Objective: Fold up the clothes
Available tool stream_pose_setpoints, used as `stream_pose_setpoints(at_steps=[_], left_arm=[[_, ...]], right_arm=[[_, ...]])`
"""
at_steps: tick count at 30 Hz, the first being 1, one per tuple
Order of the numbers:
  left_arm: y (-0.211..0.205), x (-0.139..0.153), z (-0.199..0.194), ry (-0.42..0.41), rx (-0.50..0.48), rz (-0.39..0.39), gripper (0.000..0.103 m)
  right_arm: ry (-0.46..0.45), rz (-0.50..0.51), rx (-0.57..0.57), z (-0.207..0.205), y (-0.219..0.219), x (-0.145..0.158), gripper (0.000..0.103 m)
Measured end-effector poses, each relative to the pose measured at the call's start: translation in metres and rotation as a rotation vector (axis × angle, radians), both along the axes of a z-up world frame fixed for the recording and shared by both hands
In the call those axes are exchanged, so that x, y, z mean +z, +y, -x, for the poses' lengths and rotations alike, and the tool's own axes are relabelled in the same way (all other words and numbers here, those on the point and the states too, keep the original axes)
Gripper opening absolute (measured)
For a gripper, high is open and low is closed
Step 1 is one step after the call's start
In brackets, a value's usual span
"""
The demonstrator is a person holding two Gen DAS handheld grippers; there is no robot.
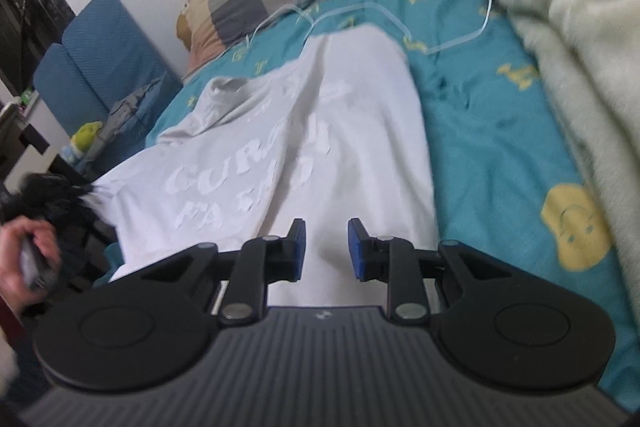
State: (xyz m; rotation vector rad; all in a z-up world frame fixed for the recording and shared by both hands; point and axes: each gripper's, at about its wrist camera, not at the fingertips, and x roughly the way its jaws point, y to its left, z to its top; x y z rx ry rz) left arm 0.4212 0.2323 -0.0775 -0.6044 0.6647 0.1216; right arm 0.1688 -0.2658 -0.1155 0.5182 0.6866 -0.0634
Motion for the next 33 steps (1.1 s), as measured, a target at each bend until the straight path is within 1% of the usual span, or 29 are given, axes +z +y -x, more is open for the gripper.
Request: stream_pose_setpoints(at_steps=[1,2,5,8,9,10,11,12,13,14,16,18,19,22,28,29,31,33], left_arm=[[0.007,0.004,-0.009,0.009,0.025,-0.045,0.001],[0.012,0.005,-0.017,0.022,0.04,-0.071,0.001],[0.018,-0.003,-0.036,0.066,0.054,-0.122,0.001],[0.013,-0.016,-0.04,0.08,0.019,-0.119,0.002],[0.013,-0.019,-0.038,0.08,0.014,-0.103,0.004],[0.012,-0.022,-0.036,0.085,0.007,-0.081,0.011],[0.013,-0.025,-0.03,0.092,0.001,-0.067,0.024],[0.014,-0.027,-0.024,0.099,-0.004,-0.054,0.029],[0.013,-0.028,-0.017,0.099,-0.002,-0.039,0.037],[0.011,-0.029,-0.01,0.097,0.002,-0.023,0.041],[0.009,-0.035,0.01,0.093,0.018,0.061,0.044],[0.009,-0.042,0.032,0.085,0.045,0.159,0.044],[0.007,-0.044,0.041,0.083,0.051,0.192,0.045],[-0.001,-0.052,0.063,0.104,0.056,0.229,0.05],[-0.004,-0.078,0.086,0.114,0.115,0.345,0.051],[-0.004,-0.083,0.086,0.107,0.117,0.372,0.049],[-0.007,-0.09,0.085,0.089,0.12,0.401,0.046],[-0.011,-0.096,0.083,0.071,0.12,0.421,0.036]], right_arm=[[-0.003,-0.002,-0.009,0.0,-0.002,0.0,0.026],[-0.002,-0.003,-0.015,0.0,-0.003,-0.001,0.026],[0.005,-0.007,-0.028,-0.003,-0.008,-0.004,0.026],[0.017,-0.016,-0.031,-0.006,-0.01,-0.009,0.026],[0.02,-0.019,-0.03,-0.008,-0.01,-0.011,0.026],[0.022,-0.021,-0.028,-0.009,-0.011,-0.013,0.026],[0.023,-0.015,-0.026,-0.01,-0.01,-0.014,0.026],[0.022,-0.007,-0.022,-0.011,-0.008,-0.015,0.026],[0.022,-0.003,-0.02,-0.011,-0.008,-0.015,0.026],[0.023,-0.002,-0.019,-0.01,-0.008,-0.016,0.026],[0.024,0.002,-0.017,-0.009,-0.008,-0.017,0.026],[0.024,-0.005,-0.016,-0.006,-0.009,-0.018,0.026],[0.024,-0.007,-0.018,-0.005,-0.009,-0.018,0.026],[0.02,-0.006,-0.017,0.0,-0.007,-0.016,0.026],[0.022,-0.016,-0.016,0.005,-0.006,-0.015,0.026],[0.023,-0.021,-0.015,0.005,-0.006,-0.016,0.026],[0.026,-0.023,-0.014,0.004,-0.005,-0.018,0.026],[0.037,-0.027,-0.01,0.002,-0.005,-0.022,0.026]])
